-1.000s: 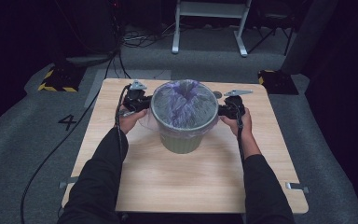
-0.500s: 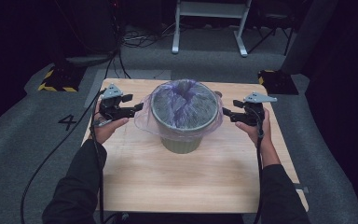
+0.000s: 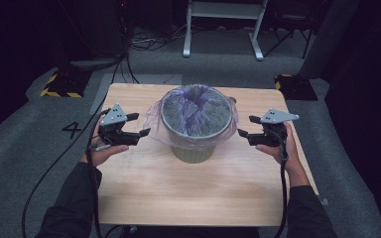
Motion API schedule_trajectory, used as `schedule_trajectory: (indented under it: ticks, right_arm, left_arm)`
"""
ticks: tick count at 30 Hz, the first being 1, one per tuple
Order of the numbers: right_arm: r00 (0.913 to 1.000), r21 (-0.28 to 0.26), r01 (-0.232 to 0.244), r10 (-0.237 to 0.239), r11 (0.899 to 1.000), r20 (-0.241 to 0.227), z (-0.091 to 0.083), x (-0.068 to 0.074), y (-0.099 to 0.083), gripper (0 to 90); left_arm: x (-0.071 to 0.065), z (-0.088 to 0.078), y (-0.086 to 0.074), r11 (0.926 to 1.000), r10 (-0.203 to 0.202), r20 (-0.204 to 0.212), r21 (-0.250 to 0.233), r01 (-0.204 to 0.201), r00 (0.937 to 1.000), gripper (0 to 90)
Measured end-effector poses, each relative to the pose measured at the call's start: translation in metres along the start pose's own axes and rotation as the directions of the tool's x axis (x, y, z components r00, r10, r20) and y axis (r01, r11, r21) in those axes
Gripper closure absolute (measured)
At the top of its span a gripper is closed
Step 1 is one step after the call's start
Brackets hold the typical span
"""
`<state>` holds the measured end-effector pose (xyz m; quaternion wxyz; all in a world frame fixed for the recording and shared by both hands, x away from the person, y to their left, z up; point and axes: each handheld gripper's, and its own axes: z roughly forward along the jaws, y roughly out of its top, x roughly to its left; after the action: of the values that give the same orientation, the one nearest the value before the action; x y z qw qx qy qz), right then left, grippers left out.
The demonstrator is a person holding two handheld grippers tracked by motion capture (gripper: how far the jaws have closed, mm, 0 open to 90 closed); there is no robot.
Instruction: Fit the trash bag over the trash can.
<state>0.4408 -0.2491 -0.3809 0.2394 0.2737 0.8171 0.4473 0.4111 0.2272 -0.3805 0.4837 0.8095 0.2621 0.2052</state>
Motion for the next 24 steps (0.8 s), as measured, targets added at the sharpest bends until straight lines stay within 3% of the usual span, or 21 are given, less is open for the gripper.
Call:
schedule_trajectory:
  ticks: [5,8,12,14,15,17,20,22,24]
  right_arm:
    - [0.9959,-0.017,0.077,-0.078,0.997,-0.046,-0.005,0.022,0.002,26.9]
    - [0.9908,-0.013,0.130,-0.130,0.991,-0.037,-0.003,0.035,0.005,27.2]
    - [0.9840,-0.008,0.176,-0.176,0.984,-0.026,0.006,0.046,0.009,30.5]
    - [0.9797,0.009,0.200,-0.200,0.980,-0.004,0.011,0.050,0.011,40.0]
    - [0.9767,0.016,0.214,-0.214,0.977,0.014,0.014,0.052,0.010,54.4]
    - [0.9778,0.024,0.210,-0.209,0.977,-0.008,0.019,0.052,0.008,69.6]
    - [0.9788,0.023,0.204,-0.204,0.979,-0.021,0.023,0.052,0.005,84.3]
    - [0.9782,0.016,0.206,-0.205,0.978,-0.029,0.025,0.053,0.001,88.9]
    - [0.9784,0.020,0.203,-0.202,0.979,-0.043,0.028,0.053,-0.002,89.5]
  left_arm:
    - [-0.027,0.006,-0.005,0.9986,0.052,0.060,0.009,-0.053,0.9969,24.9]
    - [-0.037,0.014,-0.005,0.9963,0.082,0.049,0.021,-0.083,0.9954,18.9]
    - [-0.042,0.027,-0.004,0.9923,0.110,0.025,0.054,-0.111,0.9936,21.6]
    - [-0.043,0.033,-0.003,0.9859,0.144,0.001,0.086,-0.144,0.9896,40.1]
    - [-0.044,0.035,-0.003,0.9836,0.154,-0.012,0.096,-0.152,0.9880,47.4]
    - [-0.045,0.041,-0.003,0.9728,0.198,-0.043,0.131,-0.191,0.9792,67.9]
    - [-0.043,0.047,-0.006,0.9654,0.219,-0.062,0.159,-0.207,0.9738,83.8]
    - [-0.041,0.051,-0.009,0.9675,0.209,-0.061,0.158,-0.197,0.9761,89.5]
    - [-0.040,0.054,-0.011,0.9709,0.193,-0.055,0.154,-0.183,0.9797,89.8]
